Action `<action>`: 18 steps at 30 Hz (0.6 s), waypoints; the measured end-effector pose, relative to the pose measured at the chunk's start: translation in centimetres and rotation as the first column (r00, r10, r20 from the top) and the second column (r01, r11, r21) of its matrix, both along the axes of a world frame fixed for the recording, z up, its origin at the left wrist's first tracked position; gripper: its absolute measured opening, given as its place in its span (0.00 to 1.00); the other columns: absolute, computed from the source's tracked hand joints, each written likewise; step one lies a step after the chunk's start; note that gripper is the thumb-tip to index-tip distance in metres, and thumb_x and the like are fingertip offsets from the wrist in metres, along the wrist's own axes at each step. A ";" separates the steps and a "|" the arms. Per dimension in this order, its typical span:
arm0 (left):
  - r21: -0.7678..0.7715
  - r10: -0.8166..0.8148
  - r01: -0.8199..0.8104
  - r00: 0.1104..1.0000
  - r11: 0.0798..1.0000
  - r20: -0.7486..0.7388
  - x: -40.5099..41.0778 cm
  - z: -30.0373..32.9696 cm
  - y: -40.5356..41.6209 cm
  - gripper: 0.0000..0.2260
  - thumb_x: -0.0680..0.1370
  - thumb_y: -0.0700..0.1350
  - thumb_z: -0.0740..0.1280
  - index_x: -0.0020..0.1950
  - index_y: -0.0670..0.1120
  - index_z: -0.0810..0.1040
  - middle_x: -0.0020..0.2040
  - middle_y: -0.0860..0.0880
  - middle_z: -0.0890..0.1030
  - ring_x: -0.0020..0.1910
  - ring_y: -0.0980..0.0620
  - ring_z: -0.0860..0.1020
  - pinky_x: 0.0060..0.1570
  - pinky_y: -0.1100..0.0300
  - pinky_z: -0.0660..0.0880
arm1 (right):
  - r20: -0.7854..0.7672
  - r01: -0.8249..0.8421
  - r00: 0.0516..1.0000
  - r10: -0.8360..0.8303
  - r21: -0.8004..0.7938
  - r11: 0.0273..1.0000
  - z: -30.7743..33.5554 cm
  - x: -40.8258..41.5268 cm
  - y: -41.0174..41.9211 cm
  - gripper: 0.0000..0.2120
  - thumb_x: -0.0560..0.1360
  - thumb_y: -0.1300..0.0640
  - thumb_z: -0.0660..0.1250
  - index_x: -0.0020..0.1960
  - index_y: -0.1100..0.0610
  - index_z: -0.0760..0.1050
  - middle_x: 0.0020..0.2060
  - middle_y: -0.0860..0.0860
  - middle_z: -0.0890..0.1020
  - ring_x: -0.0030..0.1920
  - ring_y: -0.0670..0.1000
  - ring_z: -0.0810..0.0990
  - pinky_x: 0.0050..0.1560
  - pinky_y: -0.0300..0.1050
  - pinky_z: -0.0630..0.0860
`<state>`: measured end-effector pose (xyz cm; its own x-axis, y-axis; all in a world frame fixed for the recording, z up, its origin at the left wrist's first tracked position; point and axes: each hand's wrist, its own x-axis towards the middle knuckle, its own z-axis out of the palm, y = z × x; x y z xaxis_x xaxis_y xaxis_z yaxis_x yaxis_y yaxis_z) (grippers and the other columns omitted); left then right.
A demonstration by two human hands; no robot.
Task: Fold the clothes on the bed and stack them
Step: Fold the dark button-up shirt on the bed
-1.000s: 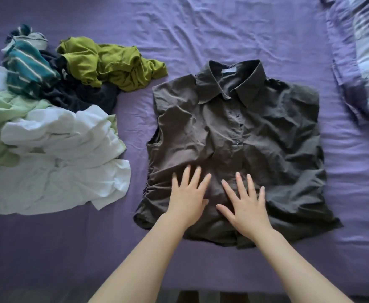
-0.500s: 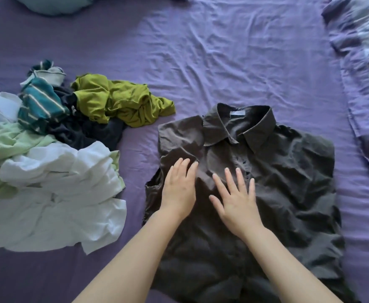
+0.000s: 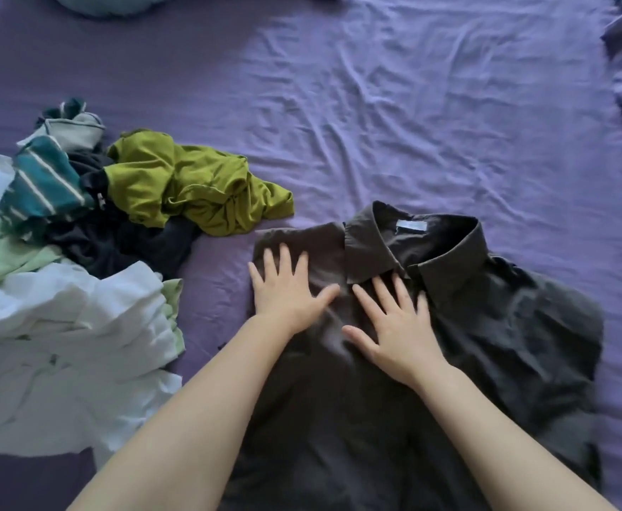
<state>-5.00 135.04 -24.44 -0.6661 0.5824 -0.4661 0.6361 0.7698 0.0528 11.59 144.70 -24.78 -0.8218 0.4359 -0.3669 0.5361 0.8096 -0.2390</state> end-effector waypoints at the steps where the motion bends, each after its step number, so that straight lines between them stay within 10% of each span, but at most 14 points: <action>1: 0.091 0.039 -0.031 0.996 0.995 -0.086 0.7 0.3 0.4 0.33 0.78 0.65 0.53 0.77 0.48 0.57 0.78 0.41 0.52 0.77 0.41 0.47 0.72 0.41 0.42 | -0.110 0.006 0.994 -0.004 0.018 1.000 0.7 0.3 0.2 0.30 0.76 0.35 0.52 0.75 0.47 0.61 0.75 0.52 0.61 0.75 0.57 0.56 0.71 0.63 0.54; 4: 0.288 -0.075 0.118 0.985 0.950 -0.155 2.6 0.8 1.8 0.22 0.82 0.51 0.55 0.75 0.48 0.62 0.77 0.45 0.57 0.77 0.46 0.50 0.74 0.47 0.46 | -0.450 0.129 0.892 -0.049 0.147 0.981 1.9 1.2 1.9 0.19 0.75 0.50 0.60 0.60 0.59 0.78 0.61 0.57 0.78 0.63 0.59 0.75 0.63 0.59 0.70; 8: 0.338 -0.263 0.280 0.960 0.899 -0.095 3.2 0.8 4.3 0.24 0.82 0.43 0.54 0.78 0.52 0.54 0.79 0.50 0.50 0.77 0.48 0.46 0.74 0.47 0.45 | -0.473 0.267 0.869 -0.143 0.206 0.941 1.6 1.9 6.1 0.18 0.70 0.66 0.69 0.60 0.61 0.77 0.64 0.58 0.75 0.68 0.62 0.69 0.67 0.67 0.61; 13: 0.183 -0.523 0.560 0.825 0.808 -0.215 1.1 0.9 9.1 0.26 0.80 0.43 0.60 0.76 0.57 0.57 0.79 0.49 0.48 0.77 0.43 0.43 0.73 0.41 0.43 | -0.273 0.147 0.958 -0.086 0.214 0.966 1.2 1.3 10.4 0.18 0.75 0.56 0.68 0.64 0.55 0.76 0.67 0.55 0.74 0.73 0.64 0.60 0.68 0.71 0.49; 18: 0.129 -0.540 0.556 0.830 0.821 -0.139 -0.9 0.9 12.0 0.13 0.81 0.52 0.59 0.61 0.52 0.77 0.70 0.50 0.68 0.77 0.45 0.50 0.72 0.44 0.54 | -0.253 0.176 0.958 -0.132 0.158 0.972 0.6 -0.2 12.0 0.06 0.75 0.55 0.69 0.46 0.57 0.83 0.55 0.53 0.82 0.68 0.63 0.69 0.68 0.71 0.54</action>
<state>-5.87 147.06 -23.54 -0.2502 0.9238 -0.2898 0.9582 0.2792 0.0628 11.37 156.73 -24.15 -0.7937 0.6039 -0.0734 0.6021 0.7626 -0.2362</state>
